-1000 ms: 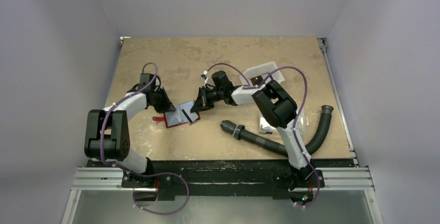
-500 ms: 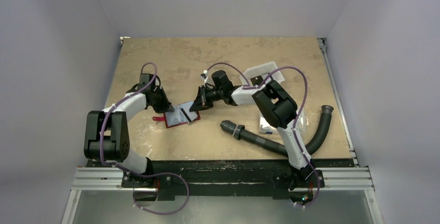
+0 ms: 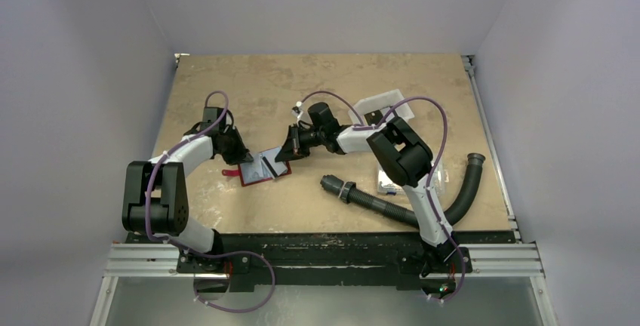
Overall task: Put the credit cards into the card holder
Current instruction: Insert the credit card into the card holder, then pick up the credit card from the storage box.
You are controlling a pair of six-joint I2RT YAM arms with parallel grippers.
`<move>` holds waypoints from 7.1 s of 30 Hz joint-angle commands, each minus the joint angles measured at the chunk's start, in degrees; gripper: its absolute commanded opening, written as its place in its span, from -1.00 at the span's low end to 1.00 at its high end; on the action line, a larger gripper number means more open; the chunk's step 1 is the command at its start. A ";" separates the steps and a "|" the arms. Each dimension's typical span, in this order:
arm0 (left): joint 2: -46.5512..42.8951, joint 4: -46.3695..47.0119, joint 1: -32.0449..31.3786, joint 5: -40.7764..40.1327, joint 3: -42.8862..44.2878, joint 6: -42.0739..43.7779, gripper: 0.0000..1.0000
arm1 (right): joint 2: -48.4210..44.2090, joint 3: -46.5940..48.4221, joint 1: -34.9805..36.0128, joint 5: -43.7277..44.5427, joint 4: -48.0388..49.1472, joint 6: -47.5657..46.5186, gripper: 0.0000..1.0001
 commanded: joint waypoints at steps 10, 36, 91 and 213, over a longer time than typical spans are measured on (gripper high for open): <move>1.63 -5.82 0.91 -9.65 -2.86 2.56 -1.00 | -2.11 1.04 0.72 -0.16 3.27 1.48 -1.00; 1.40 -5.62 0.97 -8.95 -3.04 2.60 -1.00 | 5.03 5.01 1.45 6.21 11.22 1.59 -1.00; -8.30 1.85 4.38 0.14 -12.15 -9.66 -1.00 | 7.20 -2.35 14.62 28.74 29.87 16.14 -1.00; 47.37 76.24 -37.00 2.89 29.58 -37.33 -0.66 | -20.58 11.46 -35.89 23.85 -47.58 -35.97 -0.43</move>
